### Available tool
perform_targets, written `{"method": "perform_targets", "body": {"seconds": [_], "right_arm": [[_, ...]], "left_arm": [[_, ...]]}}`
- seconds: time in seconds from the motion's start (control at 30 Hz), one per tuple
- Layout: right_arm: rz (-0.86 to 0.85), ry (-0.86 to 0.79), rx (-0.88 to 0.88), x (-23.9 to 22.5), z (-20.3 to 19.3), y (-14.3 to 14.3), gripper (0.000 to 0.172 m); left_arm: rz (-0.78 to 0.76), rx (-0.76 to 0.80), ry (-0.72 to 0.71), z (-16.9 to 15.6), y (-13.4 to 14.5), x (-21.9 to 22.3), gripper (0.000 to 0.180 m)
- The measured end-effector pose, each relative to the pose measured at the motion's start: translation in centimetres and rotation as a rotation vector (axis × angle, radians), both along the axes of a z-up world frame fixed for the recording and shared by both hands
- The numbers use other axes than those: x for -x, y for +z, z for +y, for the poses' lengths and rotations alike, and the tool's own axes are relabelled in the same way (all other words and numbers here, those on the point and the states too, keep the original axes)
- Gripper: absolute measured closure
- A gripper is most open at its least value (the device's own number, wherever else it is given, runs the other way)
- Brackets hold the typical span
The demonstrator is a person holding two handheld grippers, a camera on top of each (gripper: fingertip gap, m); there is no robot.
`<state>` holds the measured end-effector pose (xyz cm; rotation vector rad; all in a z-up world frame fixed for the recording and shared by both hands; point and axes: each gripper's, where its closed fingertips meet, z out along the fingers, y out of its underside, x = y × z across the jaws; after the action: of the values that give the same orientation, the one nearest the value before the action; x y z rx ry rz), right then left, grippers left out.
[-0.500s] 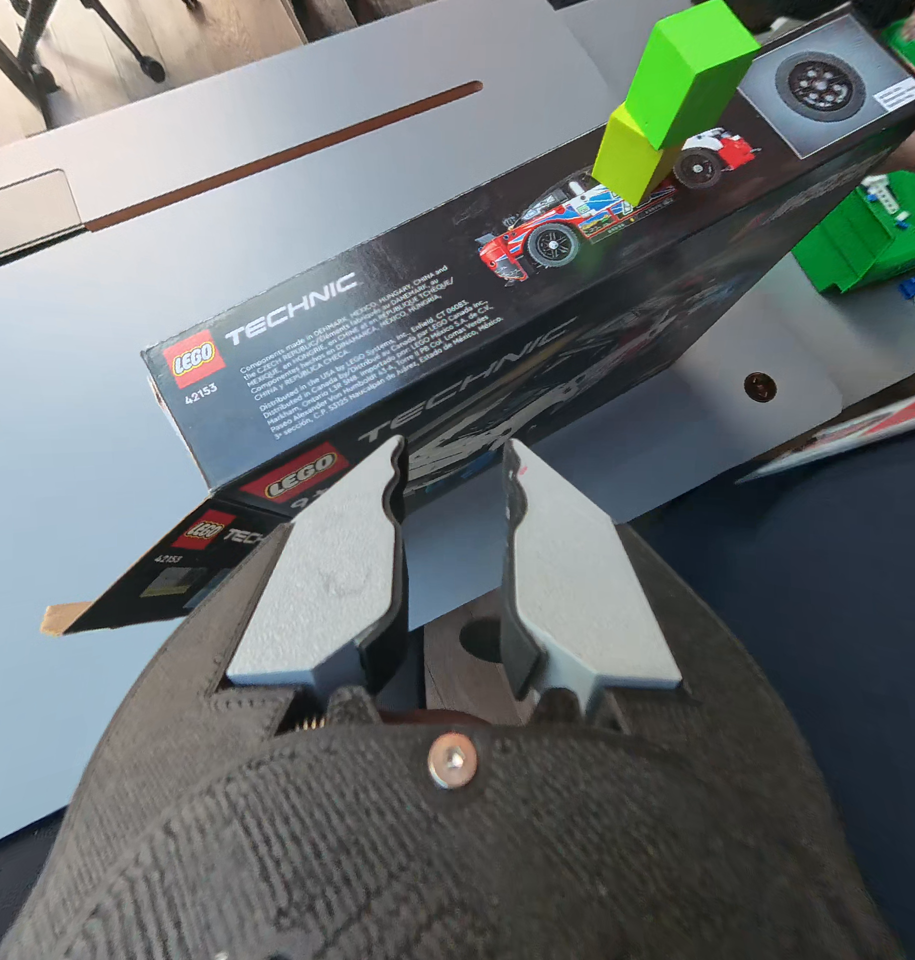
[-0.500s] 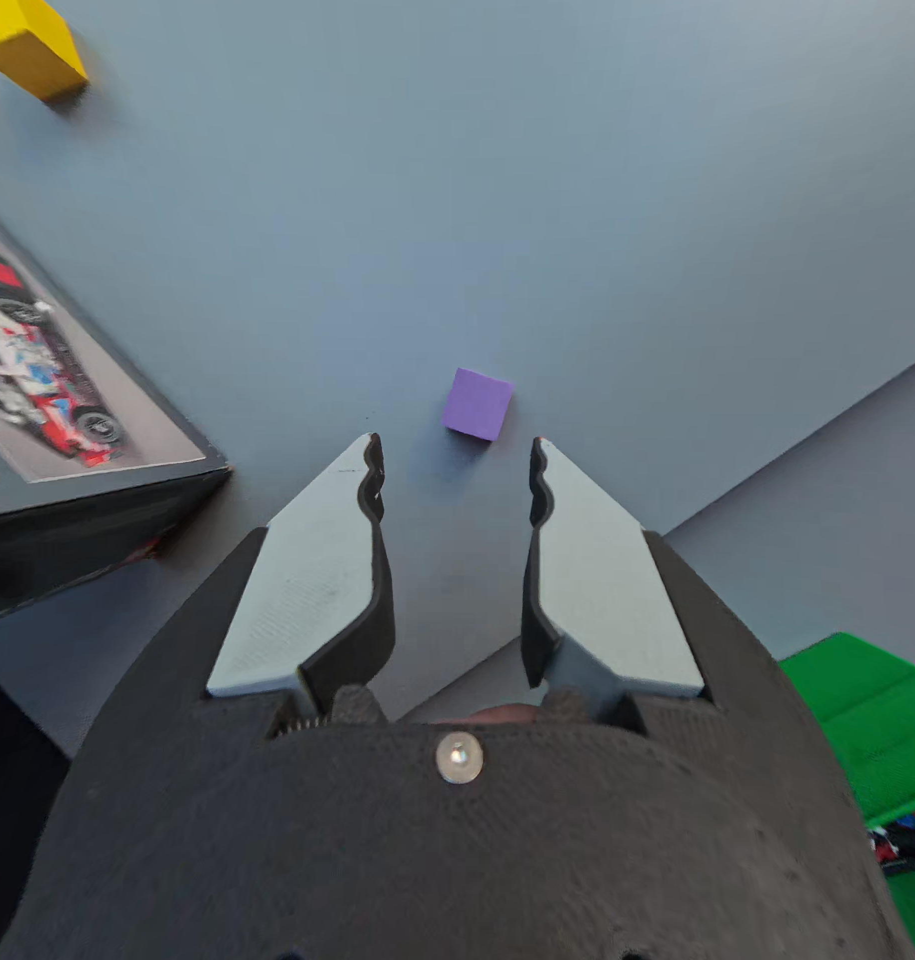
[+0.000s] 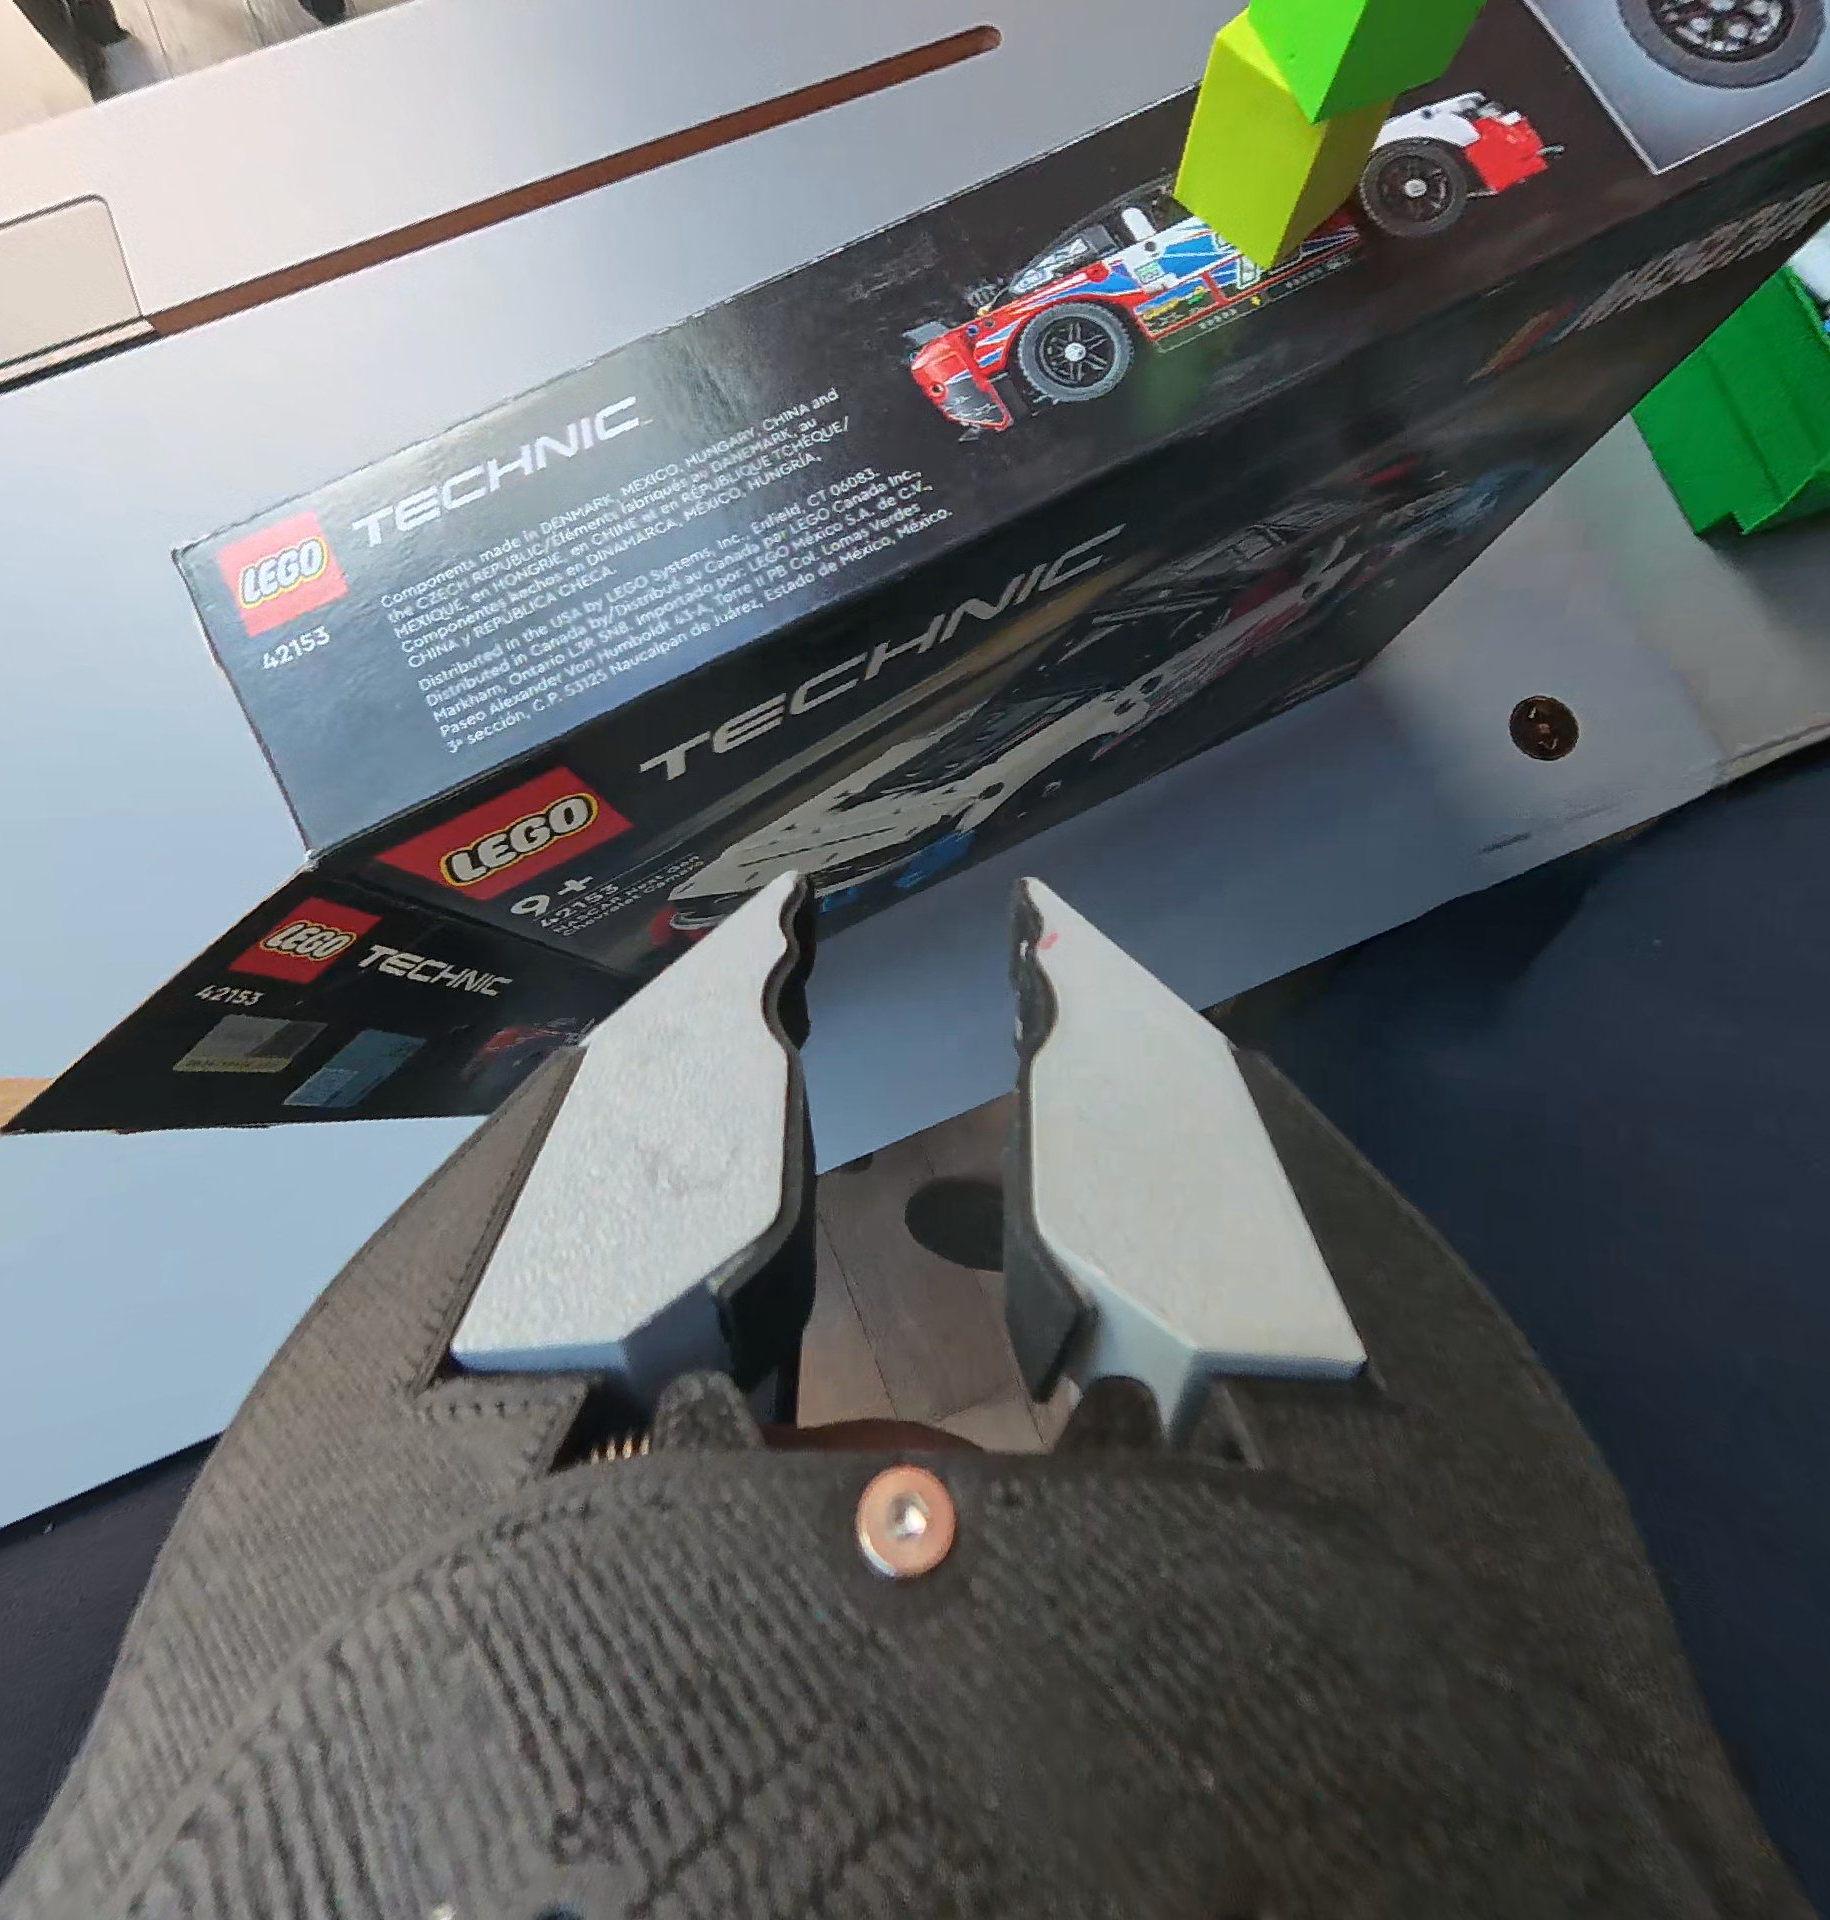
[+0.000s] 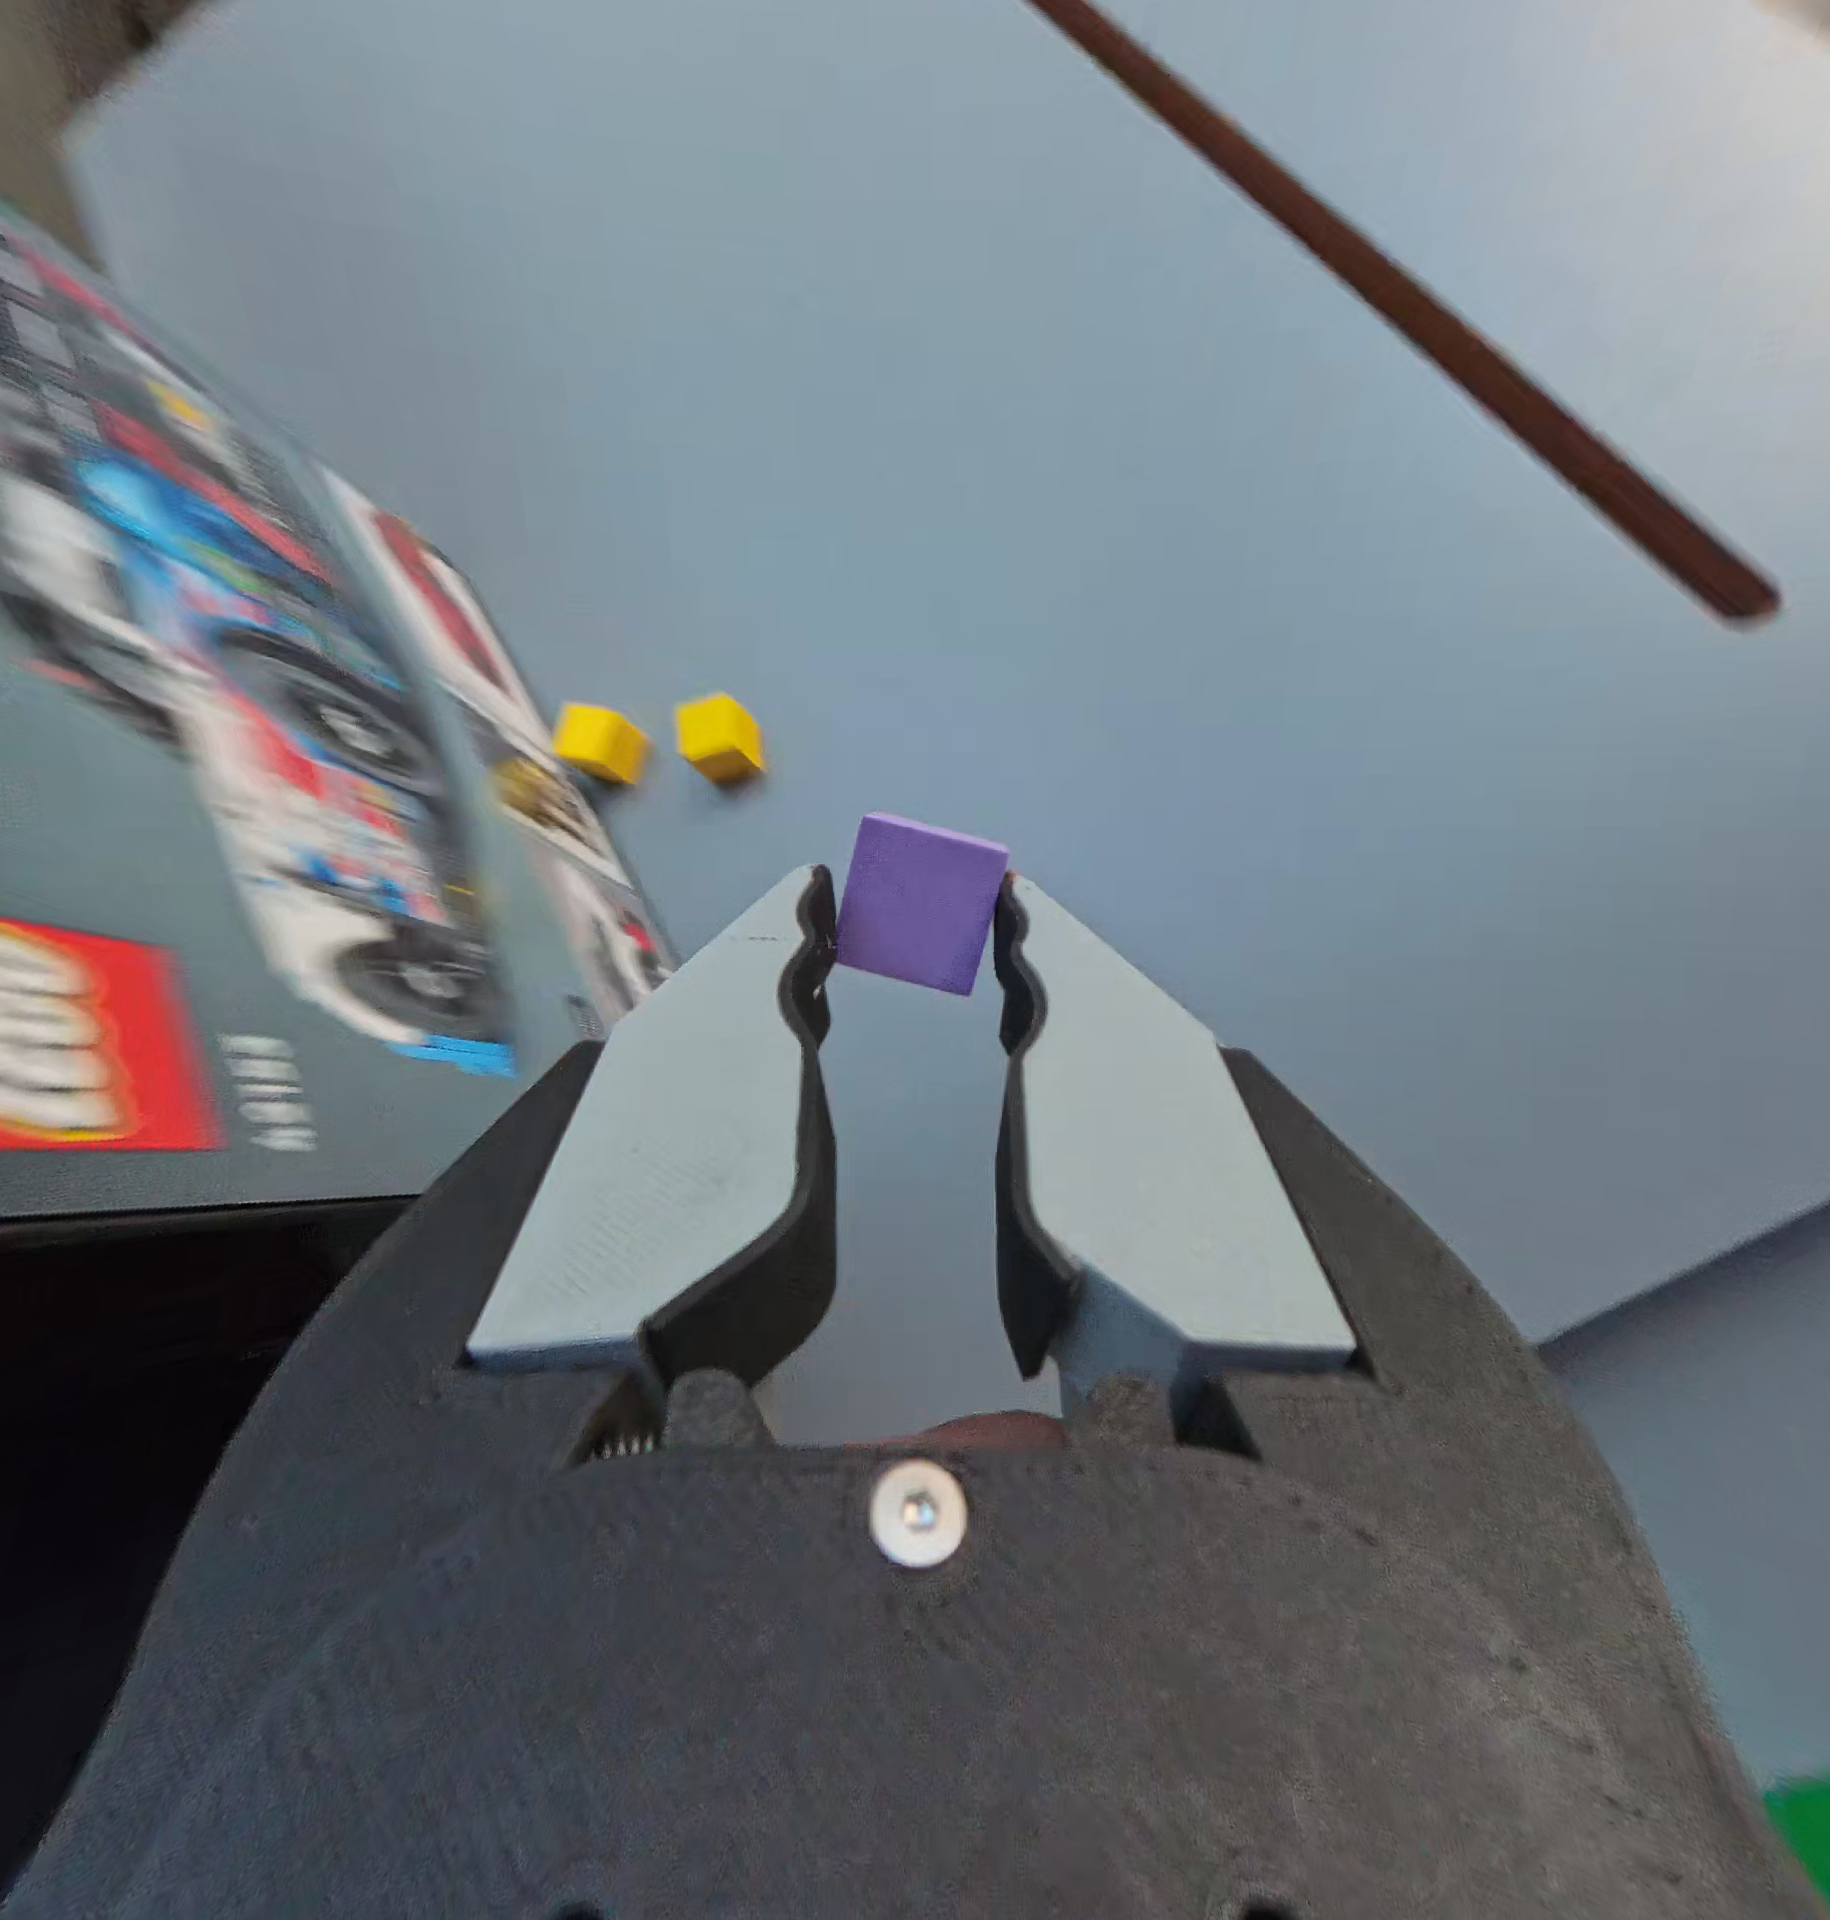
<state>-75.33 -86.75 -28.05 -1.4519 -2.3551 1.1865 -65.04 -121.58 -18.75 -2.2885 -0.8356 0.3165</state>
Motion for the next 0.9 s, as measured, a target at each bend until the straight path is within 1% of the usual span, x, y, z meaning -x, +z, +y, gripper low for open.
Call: {"method": "perform_targets", "body": {"seconds": [0.07,0.13,0.17,0.2,0.23,0.3,0.33,0.47,0.63,0.77,0.83,0.9], "right_arm": [[0.082,0.143,0.113,-0.8,-3.9,8.0,0.144],[0.161,0.285,0.138,-2.2,-7.9,14.4,0.144],[0.189,0.359,0.117,-3.1,-10.0,16.7,0.144],[0.205,0.425,0.069,-3.9,-11.8,18.1,0.144],[0.211,0.473,0.0,-4.4,-13.3,18.9,0.144],[0.192,0.551,-0.131,-5.2,-15.8,19.2,0.143],[0.172,0.588,-0.169,-5.6,-16.9,19.1,0.143],[0.095,0.657,-0.247,-6.6,-19.4,18.5,0.143],[0.046,0.685,-0.325,-7.1,-20.5,17.1,0.143],[0.018,0.685,-0.354,-7.0,-20.9,16.0,0.143],[0.022,0.686,-0.35,-7.0,-21.1,15.9,0.143],[0.023,0.685,-0.338,-7.0,-21.2,16.0,0.13]], "left_arm": [[-0.002,-0.019,-0.01,-0.1,-0.1,0.4,0.146],[-0.012,-0.042,-0.023,0.0,-0.4,0.8,0.146],[-0.016,-0.055,-0.033,0.1,-0.5,1.0,0.146],[-0.018,-0.068,-0.044,0.2,-0.6,1.3,0.146],[-0.019,-0.083,-0.055,0.4,-0.6,1.4,0.146],[-0.018,-0.111,-0.082,0.6,-0.7,1.7,0.146],[-0.014,-0.116,-0.095,0.7,-0.8,1.8,0.146],[0.013,-0.124,-0.121,0.0,-1.1,2.3,0.146],[-0.006,-0.171,-0.115,-0.9,-1.5,2.4,0.146],[-0.012,-0.177,-0.103,-1.6,-1.8,2.6,0.146],[-0.02,-0.185,-0.099,-1.8,-1.8,2.5,0.146],[-0.044,-0.197,-0.106,-1.8,-1.9,2.3,0.146]]}}
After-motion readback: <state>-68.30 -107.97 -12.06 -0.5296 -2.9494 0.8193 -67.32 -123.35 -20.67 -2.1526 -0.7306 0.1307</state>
